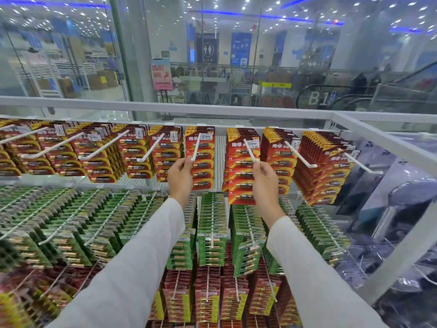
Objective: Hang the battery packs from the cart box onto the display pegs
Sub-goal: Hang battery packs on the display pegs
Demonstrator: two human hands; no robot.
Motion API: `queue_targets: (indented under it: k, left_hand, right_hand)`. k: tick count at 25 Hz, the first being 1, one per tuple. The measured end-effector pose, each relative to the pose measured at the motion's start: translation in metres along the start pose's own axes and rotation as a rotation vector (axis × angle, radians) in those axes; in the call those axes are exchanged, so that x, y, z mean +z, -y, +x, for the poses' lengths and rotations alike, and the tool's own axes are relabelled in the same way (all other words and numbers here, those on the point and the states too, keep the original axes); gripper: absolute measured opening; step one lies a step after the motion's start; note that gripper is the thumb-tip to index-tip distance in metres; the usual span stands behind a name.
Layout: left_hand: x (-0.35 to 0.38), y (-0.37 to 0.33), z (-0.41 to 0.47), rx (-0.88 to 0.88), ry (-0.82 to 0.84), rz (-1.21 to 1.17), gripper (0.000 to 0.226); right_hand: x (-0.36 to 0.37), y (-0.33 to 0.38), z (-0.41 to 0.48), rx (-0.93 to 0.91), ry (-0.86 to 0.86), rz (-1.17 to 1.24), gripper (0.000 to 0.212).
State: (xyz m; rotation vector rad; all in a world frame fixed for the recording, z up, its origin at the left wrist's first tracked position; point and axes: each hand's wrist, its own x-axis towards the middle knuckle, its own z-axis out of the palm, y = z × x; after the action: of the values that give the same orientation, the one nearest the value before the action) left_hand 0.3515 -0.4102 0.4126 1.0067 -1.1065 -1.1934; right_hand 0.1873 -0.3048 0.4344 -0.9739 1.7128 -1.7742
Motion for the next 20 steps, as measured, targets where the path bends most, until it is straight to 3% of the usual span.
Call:
queue_targets:
  k: [8,13,20]
  left_hand:
    - [-0.006,0.007,0.003,0.065,-0.004,0.032,0.015]
    - [-0.016,0.011,-0.002,0.113,-0.045,0.169,0.020]
    - [-0.045,0.018,-0.033,0.095,-0.028,0.225,0.028]
  right_hand:
    - [0.003,-0.017,0.009,0.005,-0.033,0.029,0.031]
    - [0.001,-0.023,0.002,0.007,-0.049,-0.039,0.014]
    - [-0.019,-0.038,-0.021,-0.029,-0.042,-0.085,0.019]
